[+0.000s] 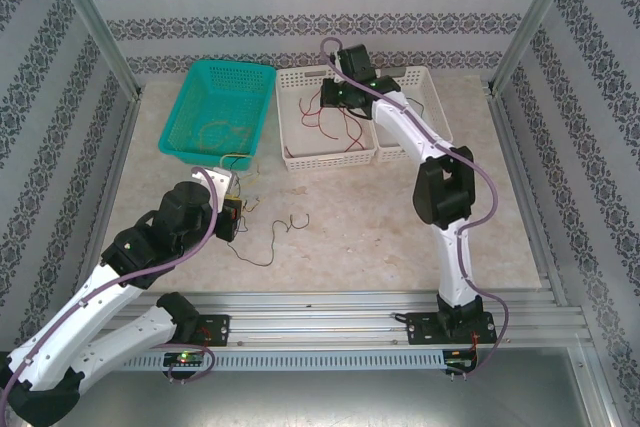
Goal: Untangle the cables
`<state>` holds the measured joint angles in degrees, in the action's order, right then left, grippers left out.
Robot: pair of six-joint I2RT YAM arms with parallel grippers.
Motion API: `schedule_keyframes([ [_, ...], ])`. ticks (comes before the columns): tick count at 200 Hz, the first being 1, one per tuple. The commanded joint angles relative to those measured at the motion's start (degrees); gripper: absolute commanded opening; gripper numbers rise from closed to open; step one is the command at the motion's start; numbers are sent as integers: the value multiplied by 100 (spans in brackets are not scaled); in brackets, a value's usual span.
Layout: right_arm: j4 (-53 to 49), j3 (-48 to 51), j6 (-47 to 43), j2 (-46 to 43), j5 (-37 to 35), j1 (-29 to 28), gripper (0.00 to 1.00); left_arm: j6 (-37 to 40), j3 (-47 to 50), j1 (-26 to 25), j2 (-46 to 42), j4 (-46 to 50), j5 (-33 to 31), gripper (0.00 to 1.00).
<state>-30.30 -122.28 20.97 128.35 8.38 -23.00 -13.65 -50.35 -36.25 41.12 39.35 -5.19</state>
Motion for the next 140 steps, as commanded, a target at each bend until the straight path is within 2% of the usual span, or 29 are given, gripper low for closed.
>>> schedule_keyframes([
  [1,-421,-411,-111,291,7,33,0,134,61,53,5,-209,-86,0],
  [82,-967,-1125,-125,955,-172,6,0,134,60,50,20,-218,-56,0],
  [130,-1050,-1164,-220,850,-214,20,27,134,60,46,29,-215,-45,0],
  [140,-1089,-1196,-275,825,-197,24,28,134,60,49,28,-204,-48,0],
])
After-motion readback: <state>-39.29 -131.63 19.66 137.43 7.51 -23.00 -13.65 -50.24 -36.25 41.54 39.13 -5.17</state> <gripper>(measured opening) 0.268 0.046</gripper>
